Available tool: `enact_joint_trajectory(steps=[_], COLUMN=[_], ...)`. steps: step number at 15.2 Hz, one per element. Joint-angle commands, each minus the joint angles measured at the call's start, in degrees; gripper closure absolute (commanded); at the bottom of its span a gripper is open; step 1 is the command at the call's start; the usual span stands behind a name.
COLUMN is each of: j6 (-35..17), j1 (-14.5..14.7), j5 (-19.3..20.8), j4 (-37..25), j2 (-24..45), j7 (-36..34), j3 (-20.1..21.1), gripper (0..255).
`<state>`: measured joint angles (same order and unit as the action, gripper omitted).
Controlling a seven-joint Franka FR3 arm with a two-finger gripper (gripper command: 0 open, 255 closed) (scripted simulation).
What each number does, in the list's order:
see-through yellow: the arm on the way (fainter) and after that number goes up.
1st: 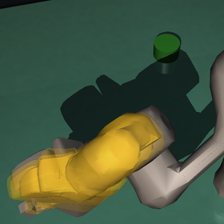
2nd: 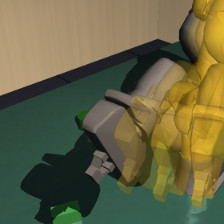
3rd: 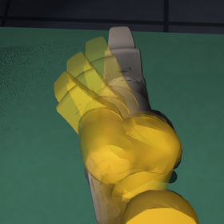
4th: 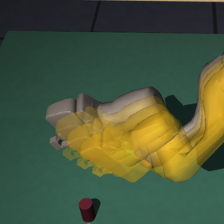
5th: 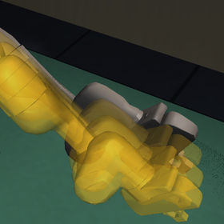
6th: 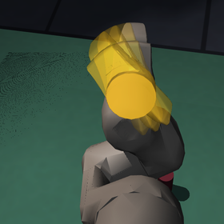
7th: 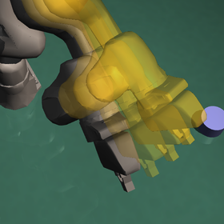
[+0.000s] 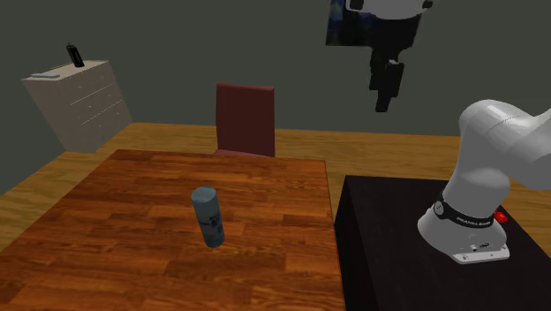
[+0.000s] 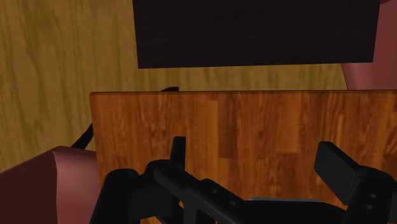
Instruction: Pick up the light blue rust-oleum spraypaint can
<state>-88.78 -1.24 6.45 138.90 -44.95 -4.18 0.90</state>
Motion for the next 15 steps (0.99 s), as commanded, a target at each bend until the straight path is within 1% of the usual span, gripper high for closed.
enact_joint_trajectory(steps=[1, 8, 15], j6=[0.0, -12.7, -23.2], j1=[0.0, 0.4, 0.7], j5=[0.0, -1.6, -2.8], j4=[0.0, -1.2, -6.3], j2=[0.0, 13.0, 27.5], j7=[0.0, -2.7, -4.8], j3=[0.0, 0.7, 1.3], gripper=[0, 0, 0])
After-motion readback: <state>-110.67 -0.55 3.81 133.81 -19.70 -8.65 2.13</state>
